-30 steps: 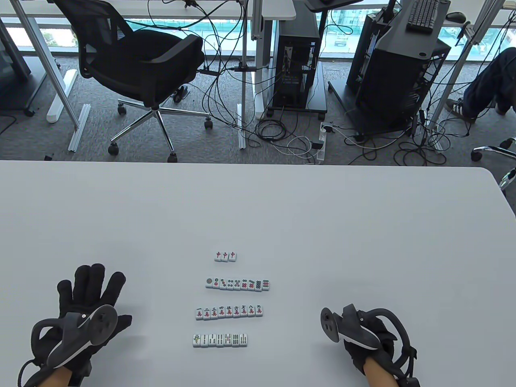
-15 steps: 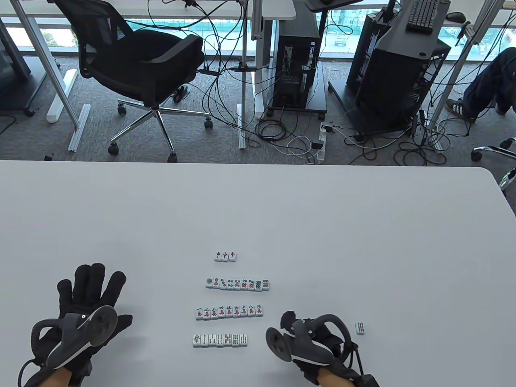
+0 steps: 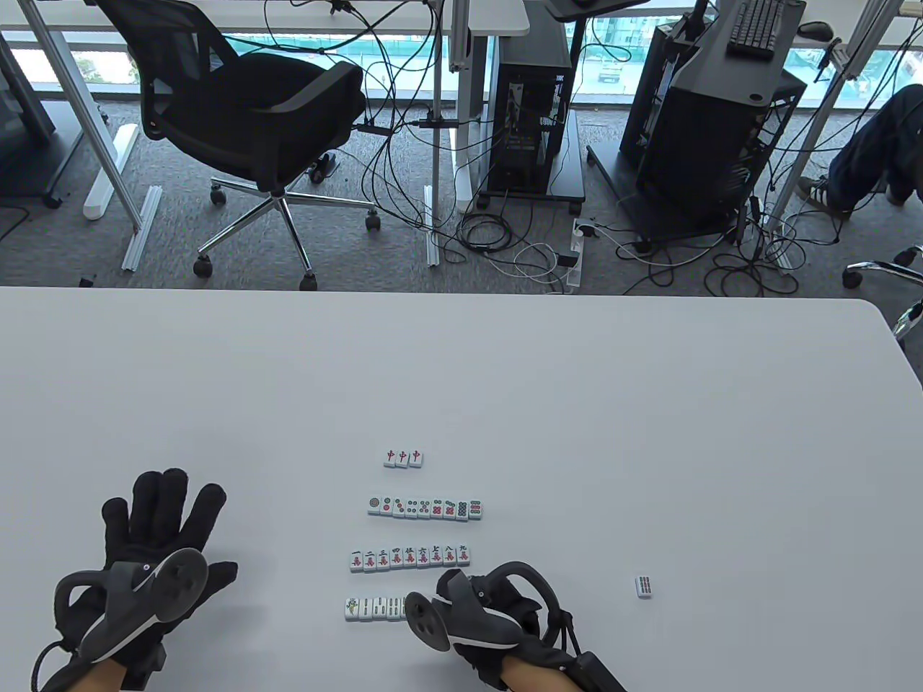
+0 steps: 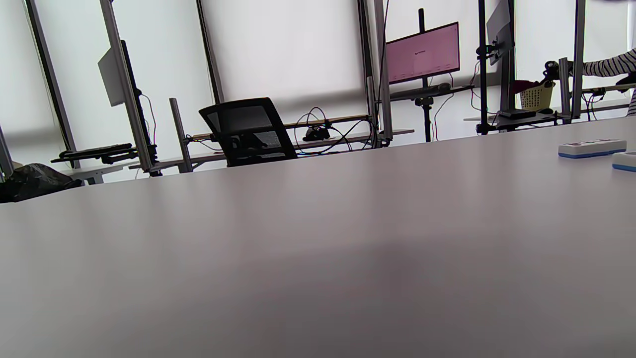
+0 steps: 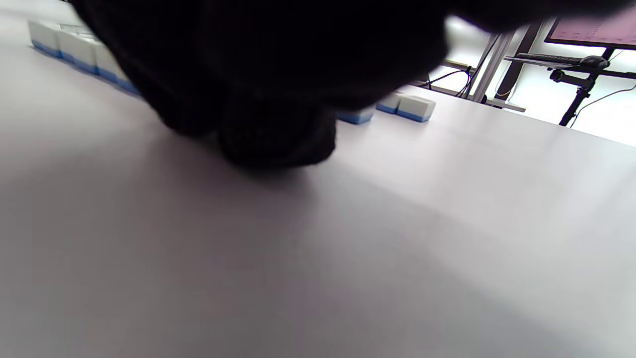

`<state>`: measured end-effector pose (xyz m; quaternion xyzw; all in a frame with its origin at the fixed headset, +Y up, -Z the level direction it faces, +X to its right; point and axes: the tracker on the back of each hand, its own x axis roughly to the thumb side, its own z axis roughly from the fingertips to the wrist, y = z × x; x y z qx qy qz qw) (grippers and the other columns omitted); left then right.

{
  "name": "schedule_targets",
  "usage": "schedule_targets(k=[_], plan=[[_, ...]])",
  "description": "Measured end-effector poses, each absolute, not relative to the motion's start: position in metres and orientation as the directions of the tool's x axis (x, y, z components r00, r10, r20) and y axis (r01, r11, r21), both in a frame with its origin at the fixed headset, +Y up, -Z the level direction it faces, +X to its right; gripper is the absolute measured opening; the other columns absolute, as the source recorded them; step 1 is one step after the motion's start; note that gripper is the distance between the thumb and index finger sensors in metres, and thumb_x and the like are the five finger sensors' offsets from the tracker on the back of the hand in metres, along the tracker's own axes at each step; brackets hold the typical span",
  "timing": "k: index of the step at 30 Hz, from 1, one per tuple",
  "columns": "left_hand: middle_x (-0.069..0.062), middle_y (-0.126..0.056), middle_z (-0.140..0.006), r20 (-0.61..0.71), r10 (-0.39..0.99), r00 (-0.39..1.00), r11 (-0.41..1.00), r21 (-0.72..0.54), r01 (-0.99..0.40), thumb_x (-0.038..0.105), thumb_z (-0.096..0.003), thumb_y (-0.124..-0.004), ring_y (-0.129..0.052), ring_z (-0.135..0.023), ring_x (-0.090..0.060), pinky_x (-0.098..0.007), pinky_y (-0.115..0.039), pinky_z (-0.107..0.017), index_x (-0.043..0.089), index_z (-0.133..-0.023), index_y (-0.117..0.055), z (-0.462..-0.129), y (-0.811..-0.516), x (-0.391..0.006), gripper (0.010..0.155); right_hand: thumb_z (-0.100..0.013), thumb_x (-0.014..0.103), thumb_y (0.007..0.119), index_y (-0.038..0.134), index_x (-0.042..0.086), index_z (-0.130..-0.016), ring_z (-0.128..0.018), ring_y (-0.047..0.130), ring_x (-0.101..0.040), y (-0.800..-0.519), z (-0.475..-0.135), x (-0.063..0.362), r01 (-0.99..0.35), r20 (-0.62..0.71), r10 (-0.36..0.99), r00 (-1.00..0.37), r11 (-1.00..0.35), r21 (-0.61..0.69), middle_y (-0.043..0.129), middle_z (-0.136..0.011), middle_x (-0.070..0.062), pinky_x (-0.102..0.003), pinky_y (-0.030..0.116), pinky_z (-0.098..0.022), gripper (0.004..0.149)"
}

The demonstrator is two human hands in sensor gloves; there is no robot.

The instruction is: Mahjong suit sorting

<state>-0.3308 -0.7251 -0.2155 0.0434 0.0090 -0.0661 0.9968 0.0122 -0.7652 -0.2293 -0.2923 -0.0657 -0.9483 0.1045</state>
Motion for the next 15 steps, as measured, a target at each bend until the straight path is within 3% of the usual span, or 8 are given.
schedule_targets(k=[10,15], plan=[[0.006,-0.001,-0.116,-0.023,-0.14,0.99,0.986,0.084,0.141,0.077,-0.0293,-0.059,-0.006,-0.115,-0.027,-0.057,-0.02,-0.084,0.046,-0.105,-0.017,-0.215,-0.725,-0.33,0.092,-0.039,0.038,0.082,0.07,0.005,-0.091,-0.012,0.091,-0.01,-0.765,-0.229,0.013,0.224,0.574,-0.138,-0.807,-0.971,0.082,0.098,-0.043,-0.002,-0.027,0.083,-0.008,0.063],[0.006,-0.001,-0.116,-0.025,-0.138,0.99,0.987,0.081,0.14,0.077,-0.0294,-0.058,-0.006,-0.115,-0.027,-0.057,-0.02,-0.084,0.047,-0.105,-0.017,-0.214,-0.725,-0.33,0.092,-0.039,0.039,0.082,0.064,0.007,-0.096,-0.015,0.092,-0.012,-0.746,-0.23,0.034,0.221,0.524,-0.146,-0.839,-0.972,0.084,0.098,-0.048,-0.004,-0.028,0.084,-0.011,0.068]])
